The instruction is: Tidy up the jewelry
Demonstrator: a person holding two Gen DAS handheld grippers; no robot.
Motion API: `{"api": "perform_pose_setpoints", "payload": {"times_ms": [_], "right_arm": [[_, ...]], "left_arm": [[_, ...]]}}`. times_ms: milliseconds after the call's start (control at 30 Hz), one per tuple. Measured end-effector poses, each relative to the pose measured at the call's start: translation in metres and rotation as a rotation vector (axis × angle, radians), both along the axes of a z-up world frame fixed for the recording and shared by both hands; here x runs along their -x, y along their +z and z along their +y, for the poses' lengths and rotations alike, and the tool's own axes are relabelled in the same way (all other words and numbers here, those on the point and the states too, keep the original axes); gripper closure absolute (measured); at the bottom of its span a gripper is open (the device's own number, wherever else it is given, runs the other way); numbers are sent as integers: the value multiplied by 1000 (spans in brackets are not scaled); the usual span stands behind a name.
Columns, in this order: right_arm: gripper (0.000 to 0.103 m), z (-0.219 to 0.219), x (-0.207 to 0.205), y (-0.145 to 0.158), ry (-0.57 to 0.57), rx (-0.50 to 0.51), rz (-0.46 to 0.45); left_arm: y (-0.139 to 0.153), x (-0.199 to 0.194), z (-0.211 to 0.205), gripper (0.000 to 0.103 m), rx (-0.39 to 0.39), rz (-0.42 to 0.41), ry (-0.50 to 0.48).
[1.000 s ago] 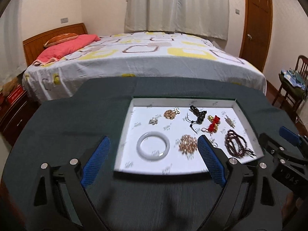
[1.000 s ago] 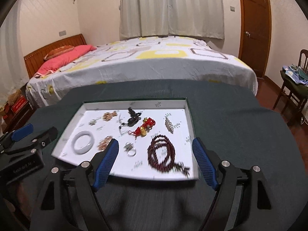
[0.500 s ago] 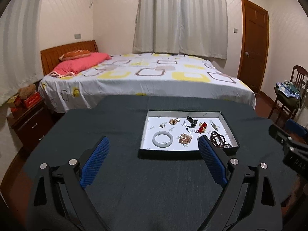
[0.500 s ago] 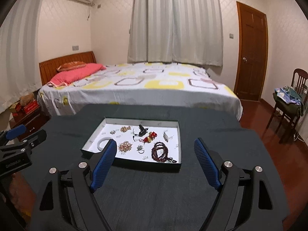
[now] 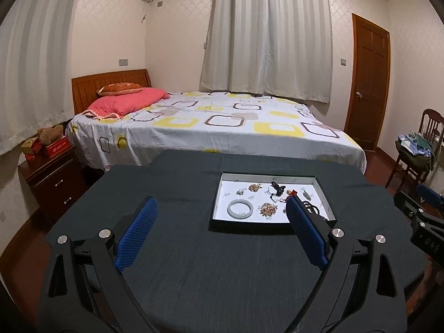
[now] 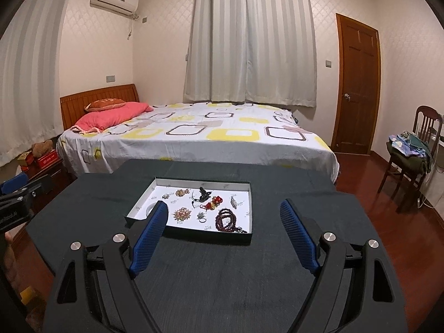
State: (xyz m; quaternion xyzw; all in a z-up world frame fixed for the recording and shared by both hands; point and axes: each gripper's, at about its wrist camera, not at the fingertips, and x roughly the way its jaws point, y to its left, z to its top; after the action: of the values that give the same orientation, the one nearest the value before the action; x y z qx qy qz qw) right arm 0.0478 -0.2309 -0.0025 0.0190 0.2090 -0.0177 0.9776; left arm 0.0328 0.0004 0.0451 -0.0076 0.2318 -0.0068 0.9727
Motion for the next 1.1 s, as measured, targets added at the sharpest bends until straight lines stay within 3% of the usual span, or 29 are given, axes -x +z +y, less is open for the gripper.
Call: {"api": "perform_pose_setpoints", "payload": {"times_ms": [1100], "right_arm": [[23, 7, 5, 4, 14, 10, -17]], "left_arm": [[6, 6, 2, 11, 29, -9, -2]]}}
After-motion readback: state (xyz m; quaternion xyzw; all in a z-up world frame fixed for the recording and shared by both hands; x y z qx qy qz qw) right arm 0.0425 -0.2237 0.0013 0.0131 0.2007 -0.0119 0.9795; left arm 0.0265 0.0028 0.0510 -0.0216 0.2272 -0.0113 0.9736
